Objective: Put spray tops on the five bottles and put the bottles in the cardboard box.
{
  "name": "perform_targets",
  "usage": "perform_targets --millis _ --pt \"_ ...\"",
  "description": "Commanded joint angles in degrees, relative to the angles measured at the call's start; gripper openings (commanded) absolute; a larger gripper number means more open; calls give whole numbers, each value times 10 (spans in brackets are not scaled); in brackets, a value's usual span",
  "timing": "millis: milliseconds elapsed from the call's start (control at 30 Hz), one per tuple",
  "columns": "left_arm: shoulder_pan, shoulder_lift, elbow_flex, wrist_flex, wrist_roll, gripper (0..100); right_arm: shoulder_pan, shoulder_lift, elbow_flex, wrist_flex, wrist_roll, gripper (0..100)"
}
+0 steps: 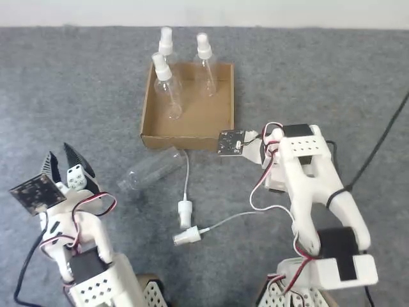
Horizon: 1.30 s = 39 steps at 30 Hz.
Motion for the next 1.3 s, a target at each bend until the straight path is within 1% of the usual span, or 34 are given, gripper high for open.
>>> perform_targets --millis 0,267,367,467,800,900,1000,1067,1200,1267 --pt "0 -10 -8 -18 -2 106 17 13 -8 -35 6 221" --pt "0 -10 -8 -18 -2 106 30 75 -8 -88 4 219" --pt "0 -10 -8 -18 -2 106 34 87 -8 -96 -6 174" --pt "0 -10 -8 -18 -2 106 30 87 -18 -94 -64 120" --pt "-1 -10 -8 -18 -2 106 18 93 -74 -90 -286 117" --pt "-1 -10 -8 -18 -2 106 11 93 -76 -90 -321 117" --pt "-2 -10 -8 -18 -2 106 8 93 -76 -90 -325 118" --pt "-2 -10 -8 -18 -2 106 8 93 -76 -90 -324 142" --pt "-2 -10 -8 -18 -2 106 9 93 -76 -78 -323 268" --pt "-2 -10 -8 -18 -2 106 6 90 -76 -57 -300 317"
